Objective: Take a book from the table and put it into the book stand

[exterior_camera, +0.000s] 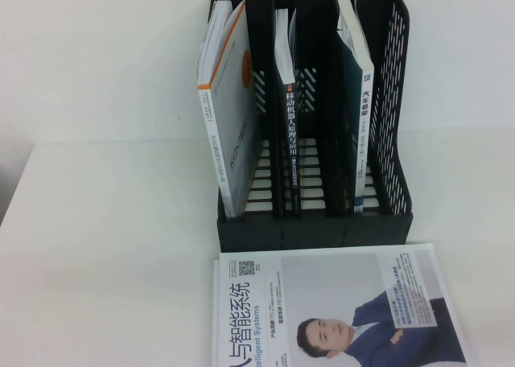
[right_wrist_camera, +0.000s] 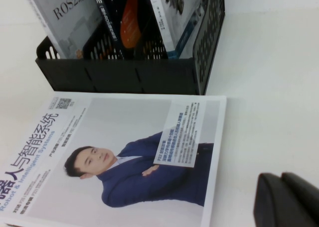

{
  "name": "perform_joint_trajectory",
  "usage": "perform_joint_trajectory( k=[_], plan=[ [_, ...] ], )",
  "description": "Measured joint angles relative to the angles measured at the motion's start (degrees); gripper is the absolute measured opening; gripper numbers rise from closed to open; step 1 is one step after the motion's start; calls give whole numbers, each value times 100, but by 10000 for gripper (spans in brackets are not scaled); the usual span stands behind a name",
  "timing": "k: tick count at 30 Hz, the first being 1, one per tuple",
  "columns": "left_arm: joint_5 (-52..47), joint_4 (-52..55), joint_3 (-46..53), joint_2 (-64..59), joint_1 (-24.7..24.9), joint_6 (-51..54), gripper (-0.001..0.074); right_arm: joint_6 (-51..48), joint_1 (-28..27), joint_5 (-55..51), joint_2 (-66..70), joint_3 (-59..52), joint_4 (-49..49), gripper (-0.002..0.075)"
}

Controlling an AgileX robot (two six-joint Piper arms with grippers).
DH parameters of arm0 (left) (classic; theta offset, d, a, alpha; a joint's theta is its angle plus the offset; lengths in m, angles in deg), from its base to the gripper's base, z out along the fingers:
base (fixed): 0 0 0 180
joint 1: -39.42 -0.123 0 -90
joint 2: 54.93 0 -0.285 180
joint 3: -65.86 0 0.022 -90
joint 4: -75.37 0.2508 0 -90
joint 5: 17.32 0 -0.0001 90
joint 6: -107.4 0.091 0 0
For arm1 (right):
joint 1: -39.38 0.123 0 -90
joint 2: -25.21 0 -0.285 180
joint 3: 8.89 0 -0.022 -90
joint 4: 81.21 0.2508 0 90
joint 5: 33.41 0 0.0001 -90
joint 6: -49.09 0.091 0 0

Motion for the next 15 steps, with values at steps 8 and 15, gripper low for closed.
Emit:
perform_joint_trajectory(
  k=[8, 15],
  plan=[
    [-109, -154, 78, 268, -166, -762, -2, 0, 0, 0, 0, 0, 0, -2],
    [-469, -4253, 100, 257, -187, 4551, -2, 0, 0, 0, 0, 0, 0, -2]
  ],
)
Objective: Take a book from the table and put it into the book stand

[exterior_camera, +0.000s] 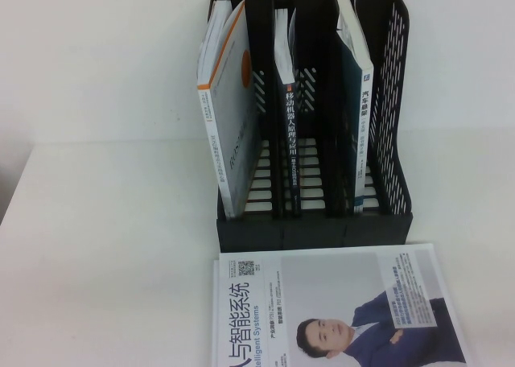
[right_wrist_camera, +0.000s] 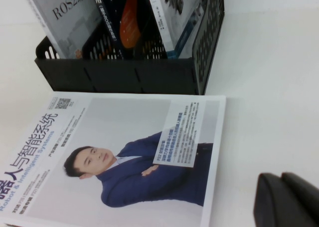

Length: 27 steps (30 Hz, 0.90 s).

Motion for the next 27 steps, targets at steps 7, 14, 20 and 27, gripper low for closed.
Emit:
perform_joint_trajectory(
  k=[7, 14, 20, 27],
  plan=[
    [-1369, -1802, 77, 100, 0, 2463, -2, 0, 0, 0, 0, 0, 0, -2],
    [-1865, -2441, 725, 532, -346, 2199, -2, 0, 0, -11, 0, -4, 11, -2],
    [-1726, -2903, 1337, 532, -828, 2555, -3, 0, 0, -19, 0, -4, 11, -2],
    [-1561, -2975, 1382, 540, -827, 2840, -3, 0, 0, -19, 0, -4, 11, -3]
  ],
)
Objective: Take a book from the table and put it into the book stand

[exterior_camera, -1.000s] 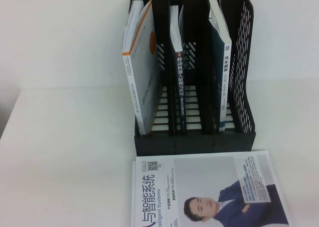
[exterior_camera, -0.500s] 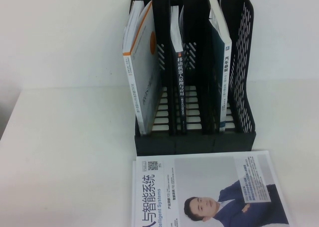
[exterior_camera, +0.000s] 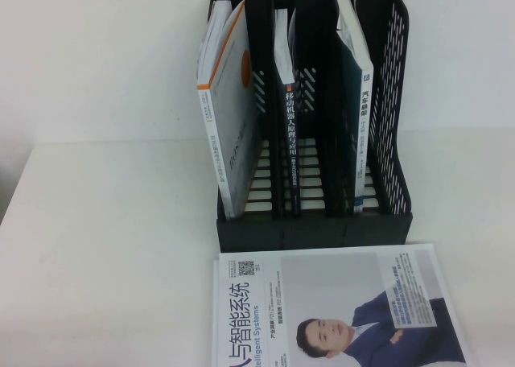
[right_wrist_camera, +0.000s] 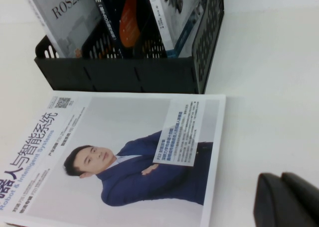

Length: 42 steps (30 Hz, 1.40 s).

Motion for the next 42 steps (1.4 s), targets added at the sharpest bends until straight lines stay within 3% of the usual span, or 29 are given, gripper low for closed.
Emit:
perform_joint_trajectory(
  k=[24, 34, 42],
  plan=[
    [0, 0, 0, 0, 8, 734, -3, 0, 0, 0, 0, 0, 0, -3],
    [3, 171, 0, 0, 410, 673, -3, 0, 0, 0, 0, 0, 0, -3],
    [3, 192, 0, 0, 459, 167, -3, 0, 0, 0, 0, 0, 0, -3]
  ],
)
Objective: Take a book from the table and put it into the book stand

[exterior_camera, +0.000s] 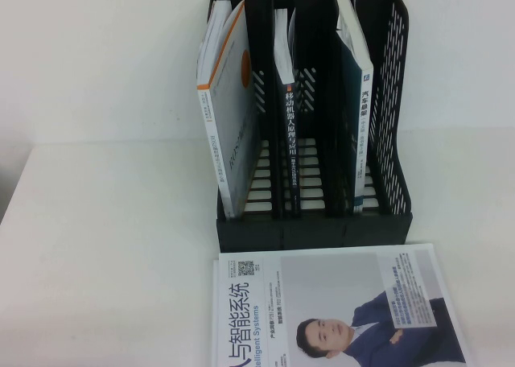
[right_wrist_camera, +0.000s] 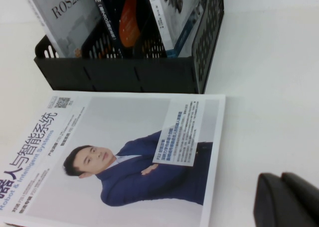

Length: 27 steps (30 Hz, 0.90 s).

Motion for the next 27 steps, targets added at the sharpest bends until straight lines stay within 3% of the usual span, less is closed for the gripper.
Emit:
perform_joint_trajectory(
  k=[27],
  plan=[
    [0, 26, 0, 0, 0, -100, -3, 0, 0, 0, 0, 0, 0, -3]
  ],
)
